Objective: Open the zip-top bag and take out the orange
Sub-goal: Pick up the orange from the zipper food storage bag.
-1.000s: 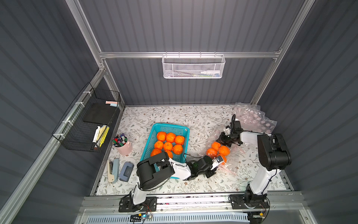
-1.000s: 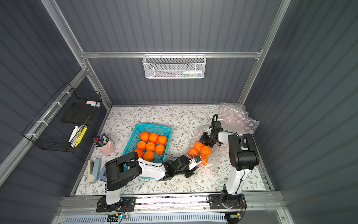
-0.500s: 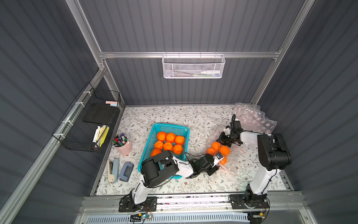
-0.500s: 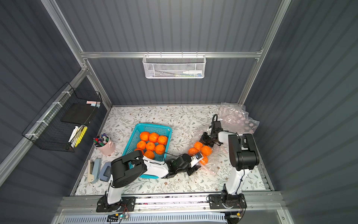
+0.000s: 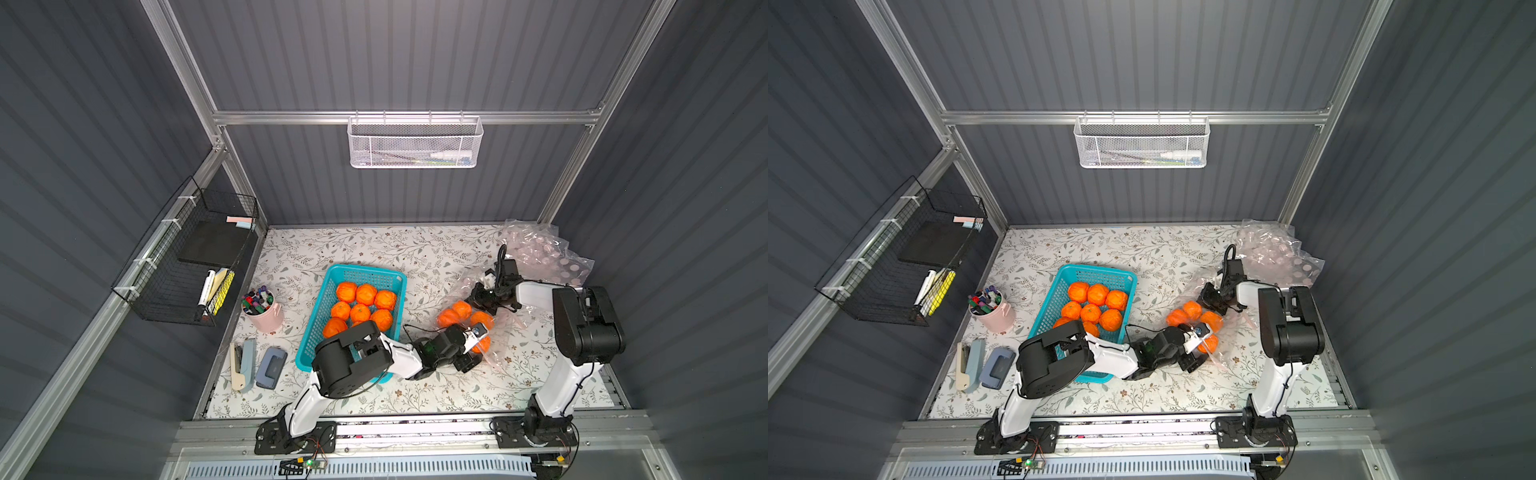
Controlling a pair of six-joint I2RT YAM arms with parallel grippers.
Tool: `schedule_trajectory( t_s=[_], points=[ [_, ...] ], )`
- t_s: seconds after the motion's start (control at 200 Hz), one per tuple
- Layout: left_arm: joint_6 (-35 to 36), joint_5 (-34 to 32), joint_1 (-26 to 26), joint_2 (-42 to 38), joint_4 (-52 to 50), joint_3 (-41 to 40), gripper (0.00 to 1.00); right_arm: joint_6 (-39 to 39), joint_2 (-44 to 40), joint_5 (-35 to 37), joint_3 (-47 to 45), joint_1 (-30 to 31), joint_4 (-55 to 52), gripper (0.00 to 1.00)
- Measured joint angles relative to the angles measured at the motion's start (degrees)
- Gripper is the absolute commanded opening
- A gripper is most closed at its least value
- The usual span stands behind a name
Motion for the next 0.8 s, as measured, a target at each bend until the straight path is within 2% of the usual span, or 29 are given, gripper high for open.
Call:
schedule_trajectory(
  t_s=[0.095,0.295,0.34,0.52,0.8],
  points=[
    [0.0,0.2,0.0,0.6,0.0,1.1,0.82,0.0,0.2,-0.3,0.0,0.0,0.4,0.03],
    [-0.1,1.2,0.1,0.8,0.2,1.5,0.53,0.0,0.6,-1.3,0.1,0.0,0.8,0.03],
    [-0.4,1.2,0.1,0.5,0.2,1.1,0.49,-0.1,0.6,-1.4,0.1,0.0,0.8,0.03],
    [-2.5,2.4,0.0,-5.5,-4.5,-3.4,0.47,-0.2,0.8,-2.1,0.1,-0.2,0.8,0.03],
    [-6.8,6.0,0.0,-24.0,-17.8,-8.5,0.46,-0.3,1.0,-2.9,0.1,-0.5,0.9,0.03]
  ],
)
